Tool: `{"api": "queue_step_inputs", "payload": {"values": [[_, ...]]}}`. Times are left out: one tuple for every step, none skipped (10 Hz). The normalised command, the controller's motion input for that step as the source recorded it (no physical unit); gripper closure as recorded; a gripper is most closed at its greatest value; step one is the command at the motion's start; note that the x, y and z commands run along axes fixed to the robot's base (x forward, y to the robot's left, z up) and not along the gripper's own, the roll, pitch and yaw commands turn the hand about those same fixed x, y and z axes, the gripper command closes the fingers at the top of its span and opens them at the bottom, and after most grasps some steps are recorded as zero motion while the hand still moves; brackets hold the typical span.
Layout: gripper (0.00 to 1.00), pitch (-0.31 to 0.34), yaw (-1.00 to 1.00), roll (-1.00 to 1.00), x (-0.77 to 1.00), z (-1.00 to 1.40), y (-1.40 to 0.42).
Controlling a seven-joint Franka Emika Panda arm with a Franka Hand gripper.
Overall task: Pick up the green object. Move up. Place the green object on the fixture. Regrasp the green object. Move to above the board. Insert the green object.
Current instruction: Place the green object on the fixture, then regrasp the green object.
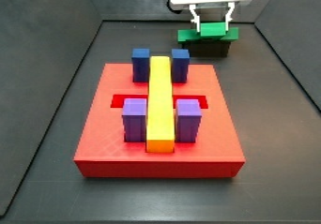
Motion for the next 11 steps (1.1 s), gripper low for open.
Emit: {"api": "queue_step_inputs", "payload": {"values": [[1.0,0.049,0.0,0.0,0.0,-0.03,0.0],[1.0,0.071,0.0,-0.02,0.0,-0.09,0.0],[1.0,0.083,0.0,-0.03,0.0,-0.18,0.0],[1.0,0.04,0.0,0.0,0.0,-0.09,-0.01],[0.0,0.0,0.0,0.0,0.0,0.0,0.0],[0.0,0.277,0.0,0.01,0.14,0.89,0.0],[0.0,0.231,0.0,0.0,0.07,0.99,0.04],[0.0,0.171,0.0,-0.03,0.01,0.89,0.03],[0.0,0.143,0.0,-0.11,0.03,0.78,0.03],[0.0,0.157,0.0,-0.14,0.06,0.75,0.06],[0.0,0.183,0.0,-0.07,0.11,0.72,0.06]]}}
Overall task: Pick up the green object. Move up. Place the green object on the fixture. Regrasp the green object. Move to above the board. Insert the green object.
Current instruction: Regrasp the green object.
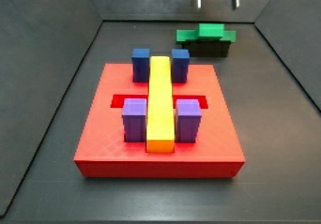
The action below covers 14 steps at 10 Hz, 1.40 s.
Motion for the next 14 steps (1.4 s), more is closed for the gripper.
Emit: {"api": "queue_step_inputs", "payload": {"values": [[0.0,0.234,0.0,0.49,0.19,0.34,-0.02],[0.0,0.389,0.0,1.0,0.2,0.12,-0.28],[0.0,0.369,0.0,1.0,0.21,0.12,-0.29],[0.0,0.374,0.0,1.0,0.16,0.1,-0.29],[0.0,0.343,0.0,1.0,0.14,0.07,-0.29],[0.0,0.331,0.0,1.0,0.13,0.11,-0.25],[0.0,0.329,0.0,1.0,0.11,0.11,-0.26],[0.0,0.317,0.0,1.0,0.1,0.09,-0.26],[0.0,0.297,0.0,1.0,0.11,0.07,-0.28],[0.0,0.263,0.0,1.0,0.12,0.01,-0.29],[0.0,0.249,0.0,1.0,0.15,0.01,-0.29],[0.0,0.24,0.0,1.0,0.17,0.0,-0.28],[0.0,0.246,0.0,1.0,0.16,0.01,-0.28],[0.0,0.254,0.0,1.0,0.15,0.01,-0.28]]}}
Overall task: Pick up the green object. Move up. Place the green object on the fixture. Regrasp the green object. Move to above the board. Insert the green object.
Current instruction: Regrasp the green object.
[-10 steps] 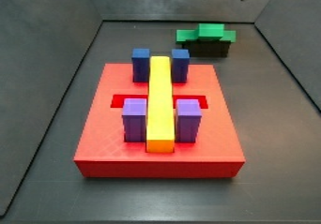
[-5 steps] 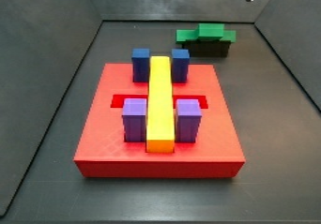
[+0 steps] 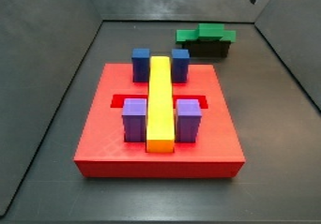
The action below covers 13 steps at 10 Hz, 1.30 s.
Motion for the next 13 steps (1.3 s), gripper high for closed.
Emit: {"api": "queue_step_inputs", "payload": {"values": [[0.0,0.283,0.0,1.0,0.16,0.03,-0.25],[0.0,0.32,0.0,1.0,0.15,0.04,-0.24],[0.0,0.337,0.0,1.0,0.14,0.05,-0.24],[0.0,0.357,-0.02,1.0,0.16,0.05,-0.22],[0.0,0.371,-0.04,1.0,0.17,0.04,-0.21],[0.0,0.391,-0.12,1.0,0.21,0.01,-0.2],[0.0,0.36,-0.38,1.0,0.1,-0.01,-0.06],[0.0,0.329,-0.5,0.87,0.03,-0.11,-0.03],[0.0,0.314,-0.54,0.81,0.03,-0.11,-0.03],[0.0,0.311,-0.53,0.7,0.1,-0.12,-0.08],[0.0,0.223,-0.55,0.5,0.17,-0.15,-0.21],[0.0,0.166,-0.51,0.36,0.21,-0.15,-0.2],[0.0,0.103,-0.33,0.25,0.1,-0.16,-0.11]]}}
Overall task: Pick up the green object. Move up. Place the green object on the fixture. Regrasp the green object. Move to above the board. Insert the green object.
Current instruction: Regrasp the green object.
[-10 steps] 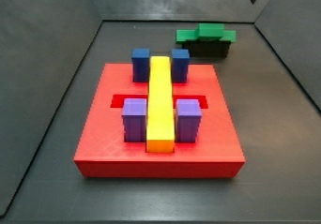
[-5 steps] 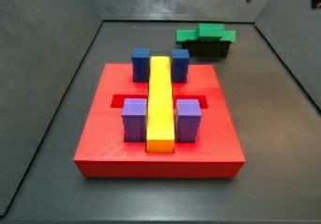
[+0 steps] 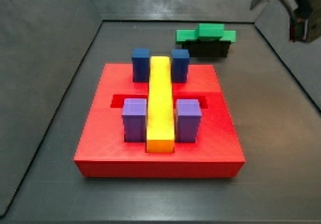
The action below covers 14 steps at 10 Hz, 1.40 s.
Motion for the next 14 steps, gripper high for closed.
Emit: {"api": "queue_step_inputs", "payload": {"values": [[0.0,-0.023,0.02,0.01,0.0,-0.35,0.0],[0.0,-0.066,0.28,-0.07,0.03,-0.41,0.13],[0.0,-0.06,0.47,-0.21,0.07,-0.38,0.19],[0.0,-0.043,0.52,-0.32,0.09,-0.33,0.18],[0.0,-0.003,0.59,-0.42,0.11,-0.27,0.14],[0.0,0.0,0.59,-0.47,0.11,-0.2,0.1],[0.0,0.0,0.56,-0.44,0.19,-0.13,0.06],[0.0,0.0,0.47,-0.15,0.16,-0.22,0.15],[0.0,-0.009,0.51,0.13,0.11,-0.34,0.28],[0.0,0.0,0.53,0.45,0.12,-0.43,0.29],[0.0,0.0,0.57,0.55,0.12,-0.43,0.23],[0.0,0.0,0.48,0.56,0.11,-0.29,0.31],[0.0,0.023,0.23,0.75,-0.01,-0.14,0.21],[0.0,0.054,0.0,0.41,-0.24,0.0,0.1]]}}
